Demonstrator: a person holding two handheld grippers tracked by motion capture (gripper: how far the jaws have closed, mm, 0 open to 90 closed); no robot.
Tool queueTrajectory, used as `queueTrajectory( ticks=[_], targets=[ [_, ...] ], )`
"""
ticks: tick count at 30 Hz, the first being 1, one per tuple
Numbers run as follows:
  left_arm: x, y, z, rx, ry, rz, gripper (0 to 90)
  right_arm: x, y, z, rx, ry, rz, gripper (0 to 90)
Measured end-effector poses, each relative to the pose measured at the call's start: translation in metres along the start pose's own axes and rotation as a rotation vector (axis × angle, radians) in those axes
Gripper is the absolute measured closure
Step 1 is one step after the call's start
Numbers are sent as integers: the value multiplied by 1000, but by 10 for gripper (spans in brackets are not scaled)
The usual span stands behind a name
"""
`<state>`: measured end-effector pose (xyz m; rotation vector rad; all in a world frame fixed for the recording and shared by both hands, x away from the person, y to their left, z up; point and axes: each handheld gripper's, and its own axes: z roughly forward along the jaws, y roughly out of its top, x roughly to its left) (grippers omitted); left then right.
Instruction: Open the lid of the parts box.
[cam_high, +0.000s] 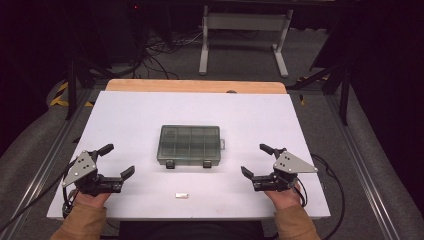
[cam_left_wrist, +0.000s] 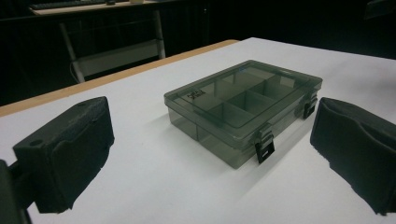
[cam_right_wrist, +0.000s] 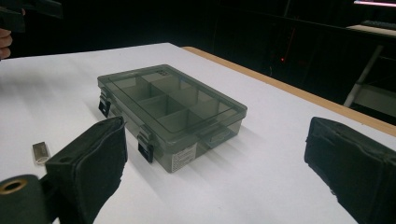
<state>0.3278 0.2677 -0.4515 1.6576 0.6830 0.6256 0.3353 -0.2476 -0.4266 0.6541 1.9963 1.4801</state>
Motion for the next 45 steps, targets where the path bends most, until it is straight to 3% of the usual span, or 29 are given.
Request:
queueTrajectory(
  ticks=[12, 22, 29, 32, 35, 38, 45],
  targets=[
    [0, 0, 2, 0, -32, -9, 4, 0, 0, 0, -2, 8, -2, 59],
    [0, 0, 4, -16, -56, -10, 0, 0, 0, 4, 5, 50, 19, 5],
    [0, 8, 14, 48, -84, 4, 5, 0, 7, 9, 13, 62, 21, 29],
    [2, 12, 19, 50, -95, -4, 11, -1, 12, 15, 41, 93, 32, 37],
    [5, 15, 24, 44, -110, -17, 21, 0, 16, 22, 69, 109, 12, 42],
    [6, 19, 32, 53, -121, -21, 23, 1, 18, 27, 75, 119, -3, 36],
    [5, 28, 47, 67, -127, -18, 30, -1, 25, 40, 91, 147, 14, 53]
  ],
)
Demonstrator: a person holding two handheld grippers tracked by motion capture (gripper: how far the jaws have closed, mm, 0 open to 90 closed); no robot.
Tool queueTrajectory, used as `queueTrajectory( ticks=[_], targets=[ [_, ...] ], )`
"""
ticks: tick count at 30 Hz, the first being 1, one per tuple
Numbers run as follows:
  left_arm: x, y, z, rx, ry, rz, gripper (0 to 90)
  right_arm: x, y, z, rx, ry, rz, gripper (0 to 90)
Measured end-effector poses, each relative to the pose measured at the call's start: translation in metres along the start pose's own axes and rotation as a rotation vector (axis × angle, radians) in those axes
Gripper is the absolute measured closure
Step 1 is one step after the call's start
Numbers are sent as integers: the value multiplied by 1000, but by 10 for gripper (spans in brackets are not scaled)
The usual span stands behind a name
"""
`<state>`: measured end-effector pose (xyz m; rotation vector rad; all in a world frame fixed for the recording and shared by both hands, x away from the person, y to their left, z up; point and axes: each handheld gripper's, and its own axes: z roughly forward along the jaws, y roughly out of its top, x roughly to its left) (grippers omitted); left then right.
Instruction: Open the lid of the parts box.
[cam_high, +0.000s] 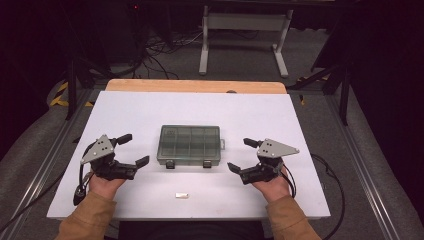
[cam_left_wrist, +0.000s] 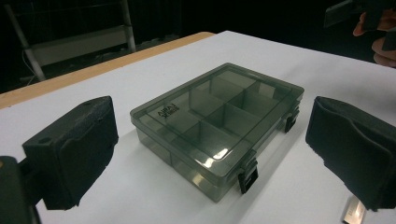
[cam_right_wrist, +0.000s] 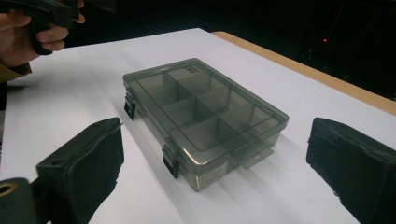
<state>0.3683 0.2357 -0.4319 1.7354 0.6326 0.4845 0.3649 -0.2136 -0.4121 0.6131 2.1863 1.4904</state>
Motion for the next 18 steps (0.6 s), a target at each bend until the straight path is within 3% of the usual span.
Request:
queueTrajectory(
  ticks=[7, 18],
  targets=[
    [1, 7, 14, 27, -4, 20, 28, -2, 5, 12, 22, 20, -4, 76],
    [11, 3, 39, 58, -48, -29, 34, -10, 6, 30, 32, 26, 17, 99]
  ],
)
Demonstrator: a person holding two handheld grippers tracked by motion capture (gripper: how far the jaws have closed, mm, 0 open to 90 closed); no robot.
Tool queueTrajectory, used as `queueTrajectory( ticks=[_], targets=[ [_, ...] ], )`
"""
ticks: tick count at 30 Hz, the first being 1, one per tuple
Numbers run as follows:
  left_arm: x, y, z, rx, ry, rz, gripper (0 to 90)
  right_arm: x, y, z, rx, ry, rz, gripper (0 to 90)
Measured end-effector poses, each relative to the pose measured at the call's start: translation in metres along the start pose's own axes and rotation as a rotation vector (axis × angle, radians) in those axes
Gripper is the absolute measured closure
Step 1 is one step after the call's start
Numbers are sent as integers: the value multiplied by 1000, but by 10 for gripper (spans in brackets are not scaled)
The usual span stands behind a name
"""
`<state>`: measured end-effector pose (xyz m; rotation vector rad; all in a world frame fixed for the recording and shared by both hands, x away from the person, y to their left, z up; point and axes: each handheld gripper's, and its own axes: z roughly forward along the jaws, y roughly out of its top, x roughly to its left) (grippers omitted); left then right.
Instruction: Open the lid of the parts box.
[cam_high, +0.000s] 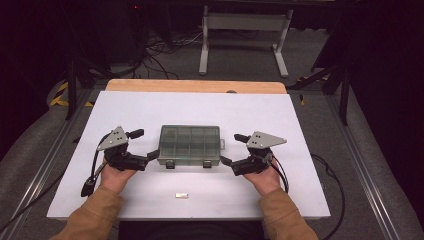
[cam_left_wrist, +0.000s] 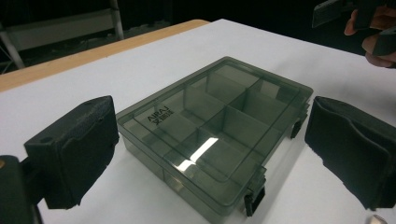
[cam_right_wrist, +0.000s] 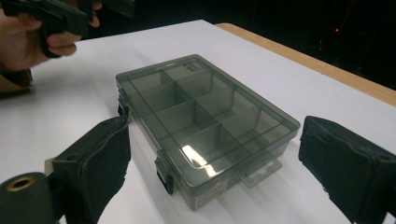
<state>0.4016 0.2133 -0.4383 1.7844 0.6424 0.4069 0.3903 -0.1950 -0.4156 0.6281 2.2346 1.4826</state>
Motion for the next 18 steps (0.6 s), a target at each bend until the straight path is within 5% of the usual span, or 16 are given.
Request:
queueTrajectory(
  ticks=[8, 18],
  targets=[
    [4, -3, 4, 22, -18, 6, 46, -3, -5, 16, 69, 17, 13, 117],
    [9, -9, 11, 158, -59, -8, 62, -2, -10, 23, 151, 22, 16, 167]
  ],
)
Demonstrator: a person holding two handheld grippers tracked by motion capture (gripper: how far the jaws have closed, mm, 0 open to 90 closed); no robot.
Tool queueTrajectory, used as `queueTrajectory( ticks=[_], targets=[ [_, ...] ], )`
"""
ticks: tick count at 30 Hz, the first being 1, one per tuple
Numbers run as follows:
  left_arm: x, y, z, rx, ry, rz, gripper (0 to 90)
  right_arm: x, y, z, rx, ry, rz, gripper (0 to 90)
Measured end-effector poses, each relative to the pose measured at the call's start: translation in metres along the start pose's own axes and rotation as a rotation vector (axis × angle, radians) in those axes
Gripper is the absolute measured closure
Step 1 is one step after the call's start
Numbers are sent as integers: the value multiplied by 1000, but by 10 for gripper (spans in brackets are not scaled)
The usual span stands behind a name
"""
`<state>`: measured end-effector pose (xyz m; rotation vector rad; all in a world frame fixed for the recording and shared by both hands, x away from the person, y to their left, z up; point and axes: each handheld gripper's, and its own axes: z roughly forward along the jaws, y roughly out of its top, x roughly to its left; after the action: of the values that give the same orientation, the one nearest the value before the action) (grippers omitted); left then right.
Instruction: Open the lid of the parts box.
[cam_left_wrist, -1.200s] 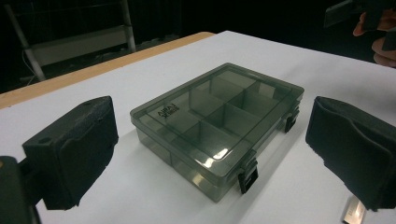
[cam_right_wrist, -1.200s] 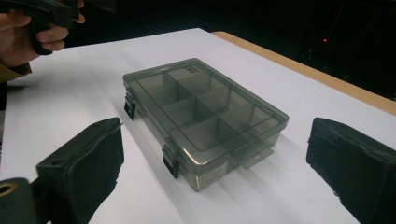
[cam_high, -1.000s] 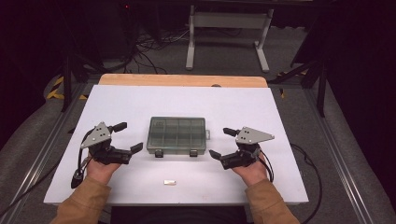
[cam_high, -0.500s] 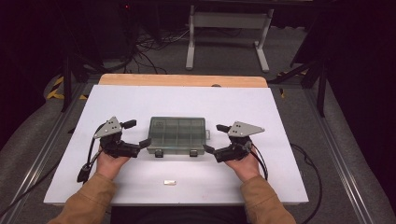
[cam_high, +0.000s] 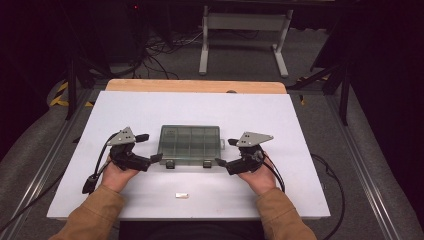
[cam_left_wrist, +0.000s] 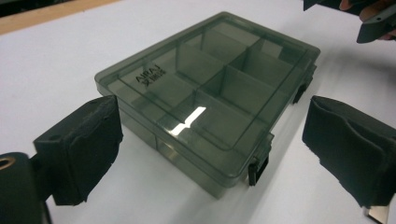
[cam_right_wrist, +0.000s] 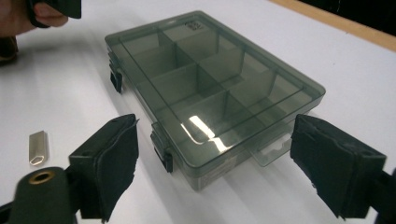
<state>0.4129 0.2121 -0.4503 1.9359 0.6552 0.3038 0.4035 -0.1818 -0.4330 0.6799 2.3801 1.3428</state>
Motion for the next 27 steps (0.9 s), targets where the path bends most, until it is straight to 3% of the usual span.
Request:
queueTrajectory(
  ticks=[8, 13, 27],
  targets=[
    [4, -3, 8, 100, -36, -20, 119, -1, -2, 4, 44, 13, 9, 239],
    [2, -5, 9, 152, -31, 15, 145, -2, -5, 7, 85, 24, 15, 281],
    [7, -11, 8, 241, -41, 20, 251, -1, -11, 14, 168, 47, 27, 353]
  ],
)
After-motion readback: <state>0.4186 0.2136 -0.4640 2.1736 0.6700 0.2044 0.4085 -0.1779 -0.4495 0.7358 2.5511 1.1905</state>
